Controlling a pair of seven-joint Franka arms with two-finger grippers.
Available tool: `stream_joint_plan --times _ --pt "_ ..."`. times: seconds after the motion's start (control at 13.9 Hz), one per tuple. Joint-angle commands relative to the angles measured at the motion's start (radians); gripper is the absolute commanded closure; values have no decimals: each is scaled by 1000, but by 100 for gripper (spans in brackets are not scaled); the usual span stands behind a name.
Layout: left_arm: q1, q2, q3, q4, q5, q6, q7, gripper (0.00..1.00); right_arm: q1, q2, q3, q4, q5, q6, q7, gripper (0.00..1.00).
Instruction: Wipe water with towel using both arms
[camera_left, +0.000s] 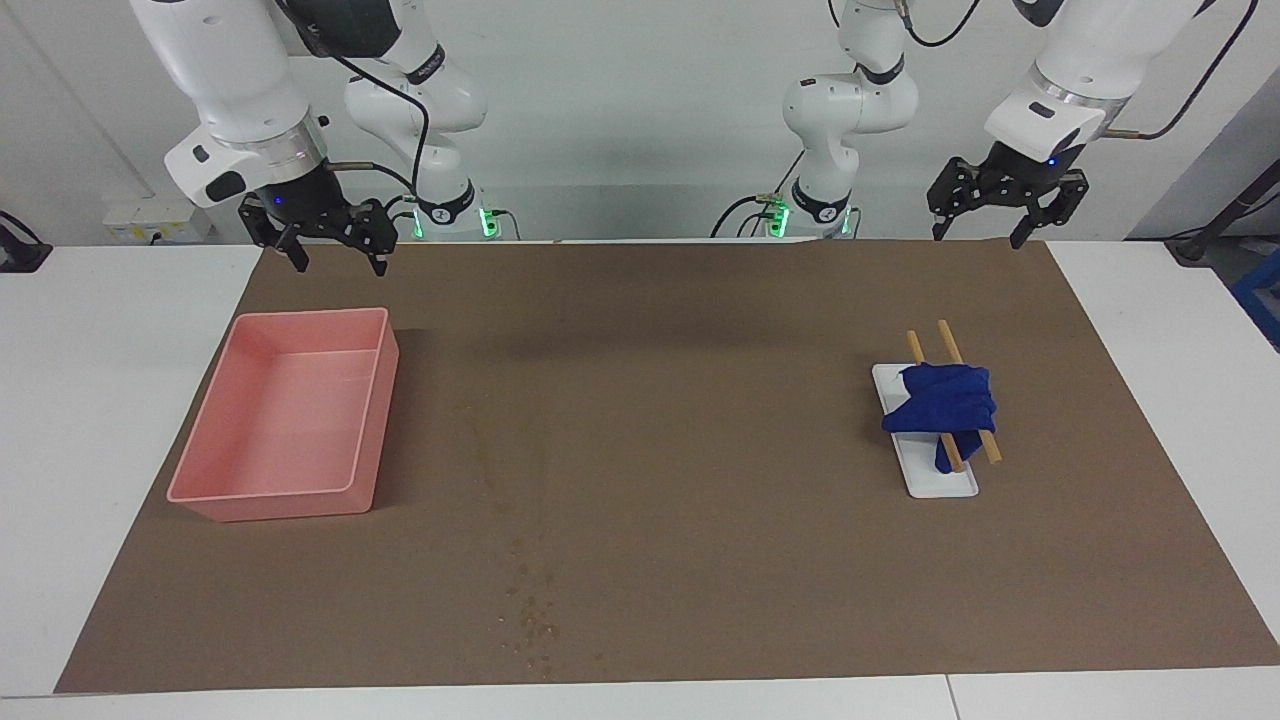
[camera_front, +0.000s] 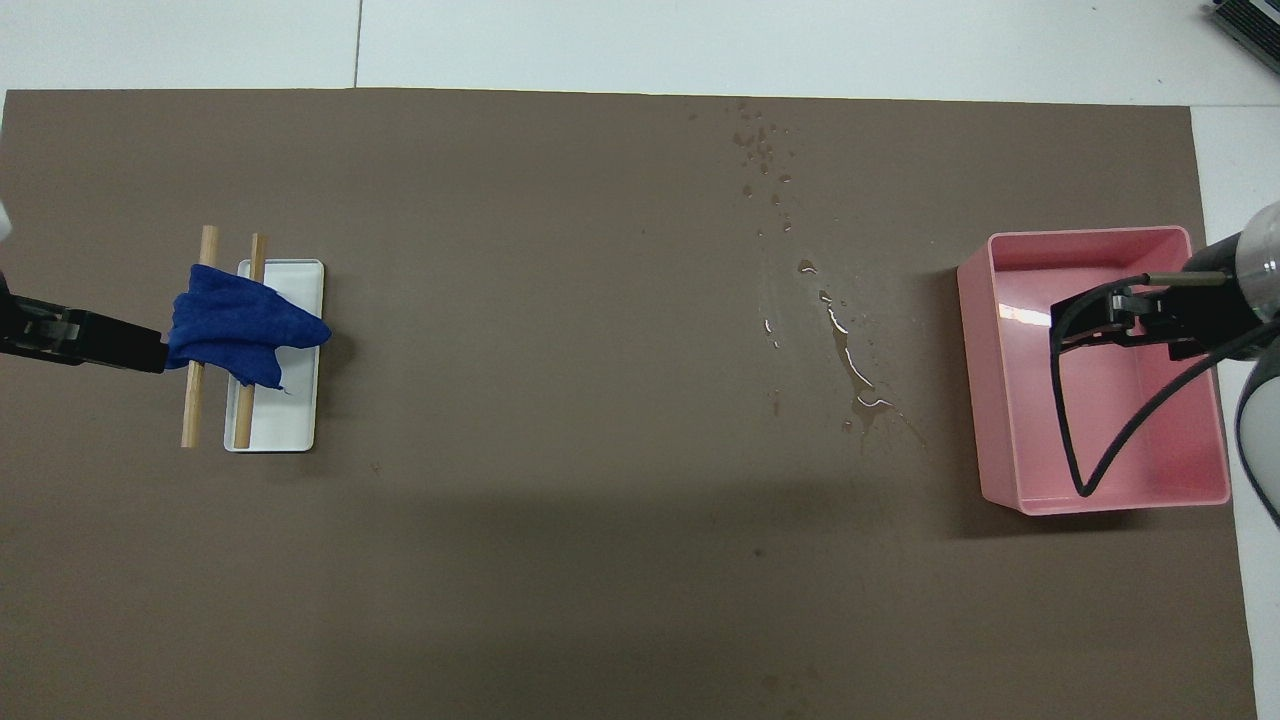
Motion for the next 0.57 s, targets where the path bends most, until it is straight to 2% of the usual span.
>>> stream_joint_plan --times 0.0,0.5 --pt "2 -1 0 4 15 0 16 0 -15 -21 7 -24 5 -2 -3 0" --pt "8 -1 3 4 15 5 16 0 -15 -21 7 -24 5 -2 -3 0"
